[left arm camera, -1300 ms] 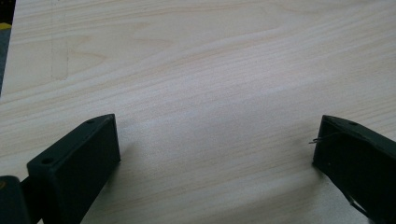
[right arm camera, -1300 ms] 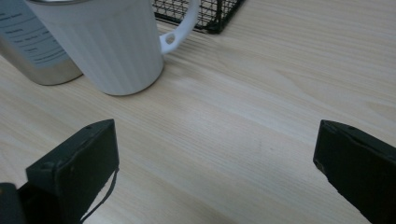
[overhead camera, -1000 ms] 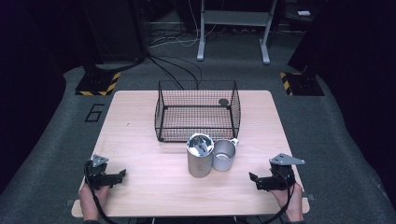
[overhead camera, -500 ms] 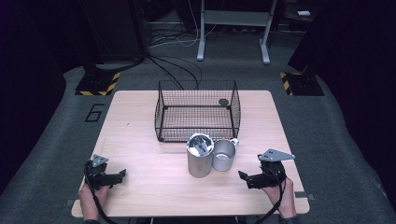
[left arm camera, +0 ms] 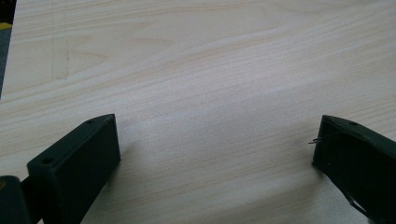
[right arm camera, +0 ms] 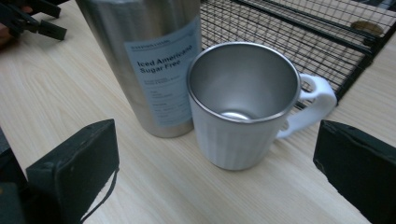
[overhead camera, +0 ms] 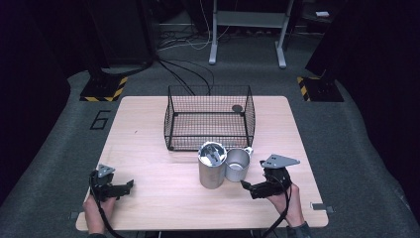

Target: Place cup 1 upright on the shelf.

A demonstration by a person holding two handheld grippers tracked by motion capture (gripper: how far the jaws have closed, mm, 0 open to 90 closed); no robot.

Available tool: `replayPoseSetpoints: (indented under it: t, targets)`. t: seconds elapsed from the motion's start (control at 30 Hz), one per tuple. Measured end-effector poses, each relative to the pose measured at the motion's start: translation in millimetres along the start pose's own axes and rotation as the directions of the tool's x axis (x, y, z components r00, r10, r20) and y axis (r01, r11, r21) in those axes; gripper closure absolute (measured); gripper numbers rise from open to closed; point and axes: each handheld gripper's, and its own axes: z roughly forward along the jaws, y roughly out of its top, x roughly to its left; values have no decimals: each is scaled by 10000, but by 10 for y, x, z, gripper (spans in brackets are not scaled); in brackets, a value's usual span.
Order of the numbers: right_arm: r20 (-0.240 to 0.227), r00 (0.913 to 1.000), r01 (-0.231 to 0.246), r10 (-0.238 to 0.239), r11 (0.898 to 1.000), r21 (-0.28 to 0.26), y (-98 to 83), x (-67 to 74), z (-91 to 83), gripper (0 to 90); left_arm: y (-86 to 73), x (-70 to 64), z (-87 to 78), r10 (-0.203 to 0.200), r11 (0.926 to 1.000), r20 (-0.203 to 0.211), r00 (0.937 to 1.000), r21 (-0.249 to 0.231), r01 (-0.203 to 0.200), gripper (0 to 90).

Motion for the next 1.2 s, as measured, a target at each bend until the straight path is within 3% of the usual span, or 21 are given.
replayPoseSetpoints:
  t: [0.4,0.67,1.2]
  targets:
    - [-528,9983,238,-252,9994,-264,186,140,137,0,-1,-2,1,-2,10000,-19,10000,-24,2,4]
    - [-977,9930,636,-666,9974,-336,324,242,269,0,0,0,0,-1,10000,2,10000,4,1,4]
    - [-1073,9893,917,-989,9933,-699,574,364,526,0,1,3,-1,13,10000,6,10000,18,-13,4]
